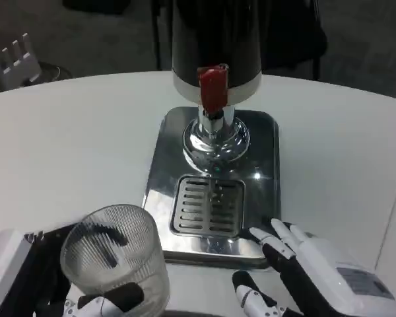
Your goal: Grasp the cup under the faucet to collect the drink, then remove the cup.
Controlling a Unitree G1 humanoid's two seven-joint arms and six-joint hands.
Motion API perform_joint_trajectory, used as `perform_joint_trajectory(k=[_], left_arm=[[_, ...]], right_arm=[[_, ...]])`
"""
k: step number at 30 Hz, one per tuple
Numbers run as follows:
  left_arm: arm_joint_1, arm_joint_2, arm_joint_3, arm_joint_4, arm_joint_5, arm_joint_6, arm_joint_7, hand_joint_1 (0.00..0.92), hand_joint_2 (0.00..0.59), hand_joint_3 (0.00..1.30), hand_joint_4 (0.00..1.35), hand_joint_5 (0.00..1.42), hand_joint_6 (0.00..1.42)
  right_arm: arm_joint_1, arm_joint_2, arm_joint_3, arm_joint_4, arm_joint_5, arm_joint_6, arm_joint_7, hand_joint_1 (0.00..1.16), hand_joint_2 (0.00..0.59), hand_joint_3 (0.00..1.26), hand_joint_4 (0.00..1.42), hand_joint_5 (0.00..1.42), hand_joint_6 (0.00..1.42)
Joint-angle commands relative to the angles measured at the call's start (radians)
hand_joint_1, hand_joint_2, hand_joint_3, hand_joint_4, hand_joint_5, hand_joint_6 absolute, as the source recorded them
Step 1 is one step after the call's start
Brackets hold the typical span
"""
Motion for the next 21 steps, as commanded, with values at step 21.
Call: perform_joint_trajectory(k=[21], left_arm=[[-0.46,0.086,-0.157,0.448,0.238,0.055,0.181,0.438,0.228,0.98,1.1,1.33,1.42]], right_arm=[[0.099,0.024,-0.077,-0.098,0.021,-0.037,0.006,0.02,0.486,0.15,0.0,0.0,0.0]])
